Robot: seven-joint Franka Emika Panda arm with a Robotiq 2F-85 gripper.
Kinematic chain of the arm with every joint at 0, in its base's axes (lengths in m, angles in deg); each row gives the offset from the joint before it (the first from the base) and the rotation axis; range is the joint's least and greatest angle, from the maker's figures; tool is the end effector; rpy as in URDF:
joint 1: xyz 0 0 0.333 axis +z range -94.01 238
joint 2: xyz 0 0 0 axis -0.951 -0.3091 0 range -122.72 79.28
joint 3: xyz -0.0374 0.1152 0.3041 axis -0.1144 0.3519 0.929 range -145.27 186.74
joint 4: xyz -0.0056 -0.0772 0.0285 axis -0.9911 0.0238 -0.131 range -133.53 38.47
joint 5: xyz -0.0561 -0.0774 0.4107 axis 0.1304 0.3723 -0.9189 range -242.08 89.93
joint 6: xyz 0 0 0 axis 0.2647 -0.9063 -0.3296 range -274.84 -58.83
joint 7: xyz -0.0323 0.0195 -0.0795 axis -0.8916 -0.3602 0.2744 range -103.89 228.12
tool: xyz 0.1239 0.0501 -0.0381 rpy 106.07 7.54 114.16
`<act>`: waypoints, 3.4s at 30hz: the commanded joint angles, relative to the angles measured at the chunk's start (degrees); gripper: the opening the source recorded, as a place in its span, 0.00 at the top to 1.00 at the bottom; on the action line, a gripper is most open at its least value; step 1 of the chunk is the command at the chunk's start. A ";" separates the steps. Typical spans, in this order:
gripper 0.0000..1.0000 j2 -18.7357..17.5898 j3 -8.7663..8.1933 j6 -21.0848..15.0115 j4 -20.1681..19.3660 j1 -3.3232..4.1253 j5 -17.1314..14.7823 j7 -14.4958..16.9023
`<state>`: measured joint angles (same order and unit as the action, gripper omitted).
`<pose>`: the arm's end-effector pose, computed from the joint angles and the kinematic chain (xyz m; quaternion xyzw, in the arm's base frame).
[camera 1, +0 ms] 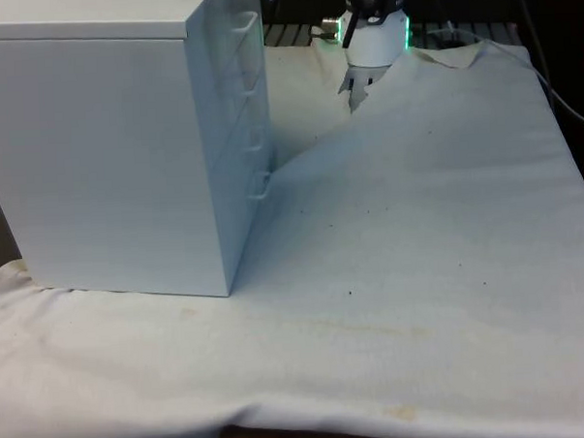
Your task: Open the drawer, then close it.
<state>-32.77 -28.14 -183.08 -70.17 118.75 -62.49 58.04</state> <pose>0.6193 -0.0262 0.3818 0.9846 0.0152 0.0276 0.1718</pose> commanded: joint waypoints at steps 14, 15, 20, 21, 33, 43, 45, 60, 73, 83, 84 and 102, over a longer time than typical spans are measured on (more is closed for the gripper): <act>0.00 -1.78 -0.63 -1.03 0.00 0.06 0.74 -0.74; 0.00 -1.78 -0.57 -1.03 0.00 0.00 0.74 -0.69; 0.00 -1.83 -0.69 -1.03 -0.06 -0.17 0.69 -0.52; 0.00 -1.78 -0.74 -0.97 0.00 -0.11 0.74 -0.52; 0.00 -1.78 -0.74 -0.63 0.11 -0.11 0.57 -0.57; 0.00 -1.66 -0.97 0.74 1.32 0.17 1.72 -0.74; 0.00 -1.60 -0.97 1.38 1.78 0.17 2.18 -0.74; 0.00 -2.18 -1.89 1.26 2.18 -0.40 3.67 1.20; 0.00 -3.32 -2.69 0.46 1.55 -0.34 3.32 1.78; 0.00 -3.38 -2.52 0.17 1.32 -0.29 3.15 1.60; 0.00 -3.44 -2.41 0.23 1.32 -0.23 3.15 1.49; 0.00 -4.13 -1.78 1.43 1.43 0.80 7.39 -1.43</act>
<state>-36.50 -29.86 -181.42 -68.68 119.44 -55.62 56.96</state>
